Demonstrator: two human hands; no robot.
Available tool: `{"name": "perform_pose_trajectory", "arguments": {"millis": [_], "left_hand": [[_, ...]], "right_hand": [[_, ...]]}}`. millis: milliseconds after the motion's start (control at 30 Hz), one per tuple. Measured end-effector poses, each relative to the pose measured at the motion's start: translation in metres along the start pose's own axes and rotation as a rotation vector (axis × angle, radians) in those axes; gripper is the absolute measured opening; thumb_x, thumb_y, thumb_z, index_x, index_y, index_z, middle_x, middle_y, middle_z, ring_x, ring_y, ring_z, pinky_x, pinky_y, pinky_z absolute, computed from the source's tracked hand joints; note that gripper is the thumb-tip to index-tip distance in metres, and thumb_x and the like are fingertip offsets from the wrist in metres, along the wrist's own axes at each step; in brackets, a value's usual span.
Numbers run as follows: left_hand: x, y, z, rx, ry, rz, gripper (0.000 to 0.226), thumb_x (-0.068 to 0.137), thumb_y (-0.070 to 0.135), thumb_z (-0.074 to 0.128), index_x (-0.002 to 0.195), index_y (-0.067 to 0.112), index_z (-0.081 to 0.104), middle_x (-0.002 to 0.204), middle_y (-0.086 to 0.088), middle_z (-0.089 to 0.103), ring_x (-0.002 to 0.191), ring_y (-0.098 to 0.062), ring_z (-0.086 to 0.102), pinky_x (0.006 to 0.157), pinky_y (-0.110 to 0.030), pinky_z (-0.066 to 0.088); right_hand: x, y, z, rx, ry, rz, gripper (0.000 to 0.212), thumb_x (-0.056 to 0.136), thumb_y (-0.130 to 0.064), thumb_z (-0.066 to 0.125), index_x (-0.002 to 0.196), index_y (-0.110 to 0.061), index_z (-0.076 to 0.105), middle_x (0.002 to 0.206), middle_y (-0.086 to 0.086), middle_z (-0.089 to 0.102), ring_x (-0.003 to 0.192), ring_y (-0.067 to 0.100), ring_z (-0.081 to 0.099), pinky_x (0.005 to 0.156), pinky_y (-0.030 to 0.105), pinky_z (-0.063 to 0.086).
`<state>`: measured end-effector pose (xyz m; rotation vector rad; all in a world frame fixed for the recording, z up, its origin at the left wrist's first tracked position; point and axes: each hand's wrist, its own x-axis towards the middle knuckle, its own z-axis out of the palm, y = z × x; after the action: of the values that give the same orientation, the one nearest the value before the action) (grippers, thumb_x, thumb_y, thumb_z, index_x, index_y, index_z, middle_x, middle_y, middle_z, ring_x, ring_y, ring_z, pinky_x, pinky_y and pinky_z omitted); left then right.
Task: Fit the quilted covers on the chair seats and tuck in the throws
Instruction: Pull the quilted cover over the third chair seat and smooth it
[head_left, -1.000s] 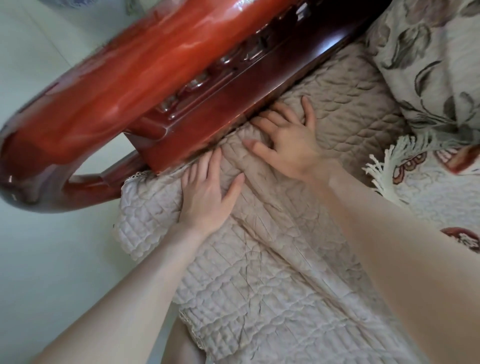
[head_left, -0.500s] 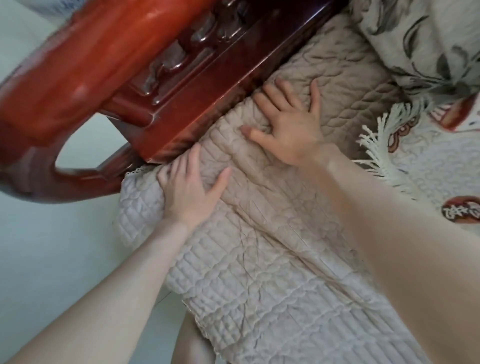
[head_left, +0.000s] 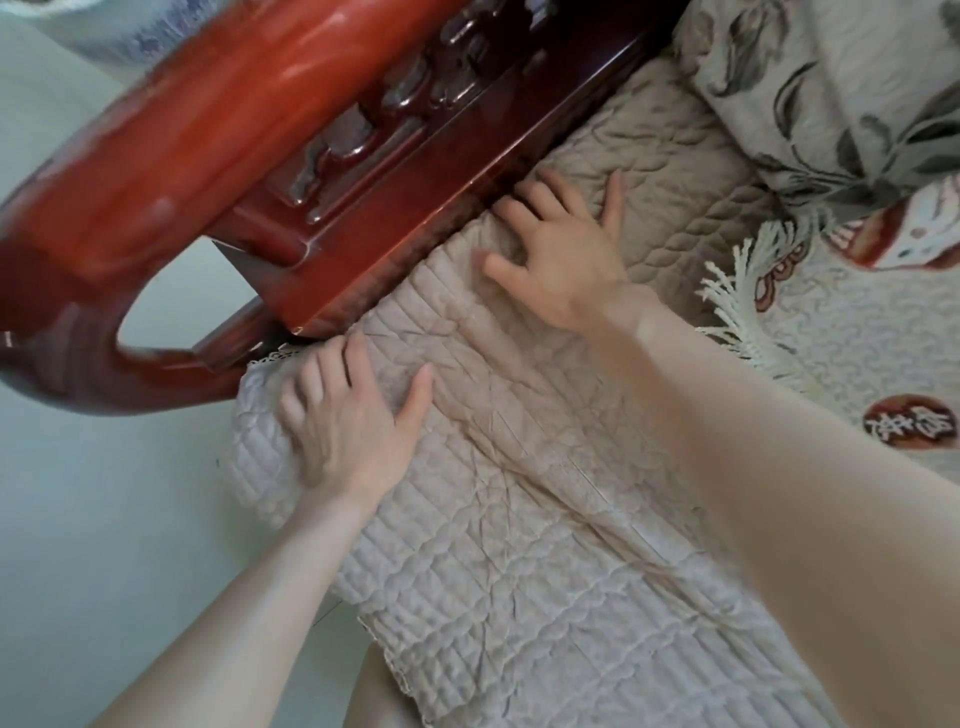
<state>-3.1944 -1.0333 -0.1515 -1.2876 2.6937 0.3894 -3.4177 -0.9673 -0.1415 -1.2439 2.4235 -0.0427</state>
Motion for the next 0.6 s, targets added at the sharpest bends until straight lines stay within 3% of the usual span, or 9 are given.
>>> {"name": "perform_pose_trajectory", "arguments": {"millis": [100,167,267,400,600], "left_hand": [[0.002,0.027,-0.005,-0.130,0.030,0.200,0.072,0.093,0.061,0.029,0.140,0.009,0.044,0.143,-0.014,0.045,0.130,-0.029,0.039,0.103,-0.048,0.030],[0.013,0.047,-0.004,-0.158,0.001,0.282,0.078,0.091,0.066,0.028,0.147,0.011,0.035,0.154,-0.012,0.033,0.141,-0.025,0.028,0.112,-0.048,0.024],[0.031,0.070,0.005,-0.116,-0.065,0.253,0.090,0.084,0.077,0.026,0.153,0.019,0.023,0.161,-0.006,0.018,0.148,-0.021,0.012,0.116,-0.053,0.012],[0.042,0.078,0.014,-0.009,-0.141,0.226,0.100,0.077,0.086,0.022,0.155,0.025,0.011,0.162,-0.002,0.011,0.148,-0.018,0.007,0.116,-0.052,0.006],[0.064,0.078,0.017,0.000,-0.182,0.220,0.112,0.066,0.092,0.025,0.155,0.024,0.011,0.158,-0.001,0.023,0.140,-0.021,0.025,0.108,-0.046,0.019]], "right_hand": [[-0.011,0.030,-0.003,-0.035,0.028,0.124,0.083,0.090,-0.073,0.028,0.155,-0.029,0.001,0.163,-0.002,-0.011,0.148,0.019,-0.015,0.109,0.063,-0.018],[-0.007,0.050,-0.010,-0.010,0.015,0.189,0.088,0.087,-0.076,0.029,0.154,-0.030,-0.005,0.162,-0.005,-0.016,0.147,0.018,-0.018,0.109,0.063,-0.017],[0.011,0.062,-0.019,-0.023,-0.038,0.168,0.093,0.084,-0.079,0.031,0.155,-0.030,-0.004,0.162,-0.009,-0.013,0.148,0.015,-0.015,0.111,0.062,-0.015],[0.027,0.067,-0.016,-0.018,-0.031,0.169,0.096,0.082,-0.081,0.031,0.155,-0.024,0.006,0.163,-0.006,-0.003,0.148,0.013,-0.011,0.110,0.061,-0.016],[0.047,0.070,-0.015,-0.022,-0.021,0.168,0.092,0.085,-0.077,0.033,0.152,-0.015,0.022,0.162,0.001,0.014,0.149,0.013,-0.001,0.109,0.064,-0.012]]}}
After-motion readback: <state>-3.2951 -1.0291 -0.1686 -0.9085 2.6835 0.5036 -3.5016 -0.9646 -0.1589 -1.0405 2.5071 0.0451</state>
